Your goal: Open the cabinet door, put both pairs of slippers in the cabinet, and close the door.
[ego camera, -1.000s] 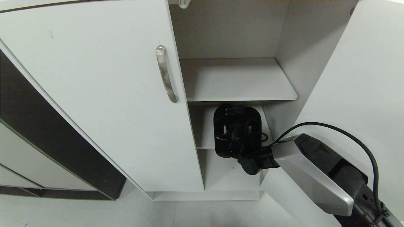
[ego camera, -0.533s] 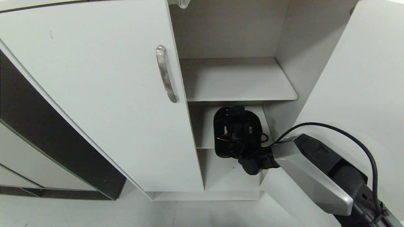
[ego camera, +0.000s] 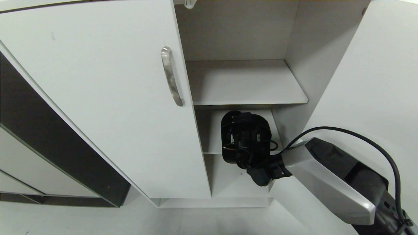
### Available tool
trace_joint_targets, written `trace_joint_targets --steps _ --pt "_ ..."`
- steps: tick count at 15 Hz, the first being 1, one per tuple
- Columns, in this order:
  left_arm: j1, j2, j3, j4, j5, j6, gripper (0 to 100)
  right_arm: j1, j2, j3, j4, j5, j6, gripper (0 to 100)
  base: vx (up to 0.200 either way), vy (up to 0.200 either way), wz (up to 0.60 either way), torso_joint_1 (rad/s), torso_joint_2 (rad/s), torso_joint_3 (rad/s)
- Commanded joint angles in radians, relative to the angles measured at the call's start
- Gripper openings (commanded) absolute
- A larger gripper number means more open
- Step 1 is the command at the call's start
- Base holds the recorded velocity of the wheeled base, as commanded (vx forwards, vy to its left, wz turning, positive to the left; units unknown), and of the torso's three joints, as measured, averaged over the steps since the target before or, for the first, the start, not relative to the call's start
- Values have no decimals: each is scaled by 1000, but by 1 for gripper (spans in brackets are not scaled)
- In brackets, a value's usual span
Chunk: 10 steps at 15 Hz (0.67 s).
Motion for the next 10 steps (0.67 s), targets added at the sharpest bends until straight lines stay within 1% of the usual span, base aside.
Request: trace_joint_targets --steps 1,4,5,6,8,9,10 --pt "0 1 0 0 0 0 0 23 -71 94 -27 -1 0 100 0 0 0 0 0 0" --pt "0 1 0 0 0 0 0 57 -163 254 -107 -1 0 100 0 0 0 0 0 0" --pt "0 1 0 0 0 0 0 75 -205 333 -130 -1 2 100 0 0 0 0 0 0" --pt "0 1 0 0 0 0 0 83 -225 375 -145 -1 6 100 0 0 0 0 0 0" --pt "0 1 0 0 0 0 0 107 -288 513 -208 -1 11 100 0 0 0 0 0 0" --pt "0 1 0 0 0 0 0 112 -300 545 -223 -1 11 100 0 0 0 0 0 0" --pt "0 1 0 0 0 0 0 126 -334 628 -262 -1 11 100 -200 0 0 7 -2 2"
